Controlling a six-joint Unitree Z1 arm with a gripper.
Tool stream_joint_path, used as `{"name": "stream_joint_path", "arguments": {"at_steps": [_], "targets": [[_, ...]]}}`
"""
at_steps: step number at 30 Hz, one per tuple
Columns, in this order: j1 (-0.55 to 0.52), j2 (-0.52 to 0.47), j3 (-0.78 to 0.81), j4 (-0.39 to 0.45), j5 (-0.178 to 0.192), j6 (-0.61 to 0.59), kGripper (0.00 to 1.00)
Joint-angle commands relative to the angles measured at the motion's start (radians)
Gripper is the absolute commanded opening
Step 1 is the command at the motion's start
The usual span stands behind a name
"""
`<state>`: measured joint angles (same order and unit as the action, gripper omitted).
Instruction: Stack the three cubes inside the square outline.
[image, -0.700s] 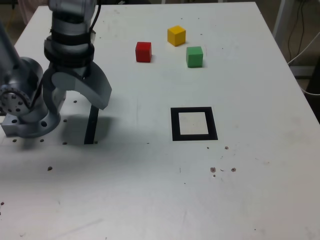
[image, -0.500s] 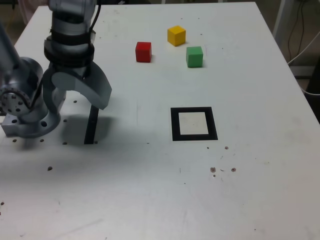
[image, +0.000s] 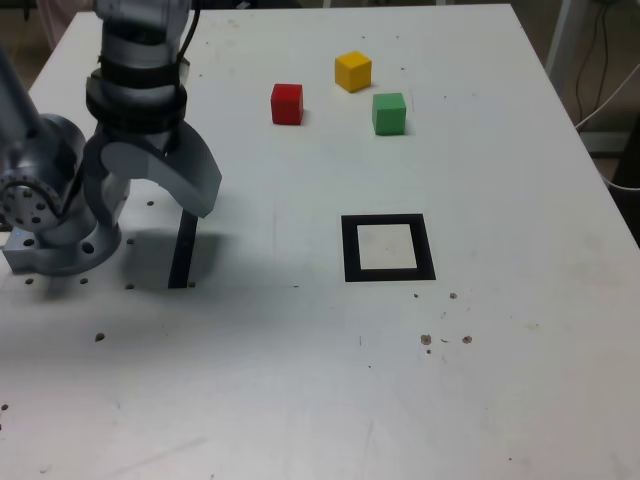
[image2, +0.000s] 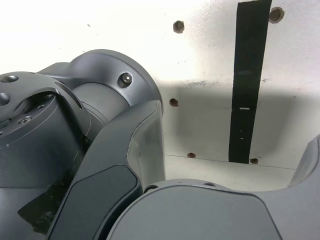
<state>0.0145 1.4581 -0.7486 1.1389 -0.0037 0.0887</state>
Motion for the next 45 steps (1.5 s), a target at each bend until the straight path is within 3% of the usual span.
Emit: {"name": "stream_joint_path", "arguments": {"at_steps": [1,17,45], "targets": [[0.001,-0.005,-0.006,0.008,0.001,-0.001,0.99],[0.064,0.081,-0.172,0.063,0.032,0.109,1.00],[0.505,0.351,-0.537,0.158,0.147,0.521,1.00]]}}
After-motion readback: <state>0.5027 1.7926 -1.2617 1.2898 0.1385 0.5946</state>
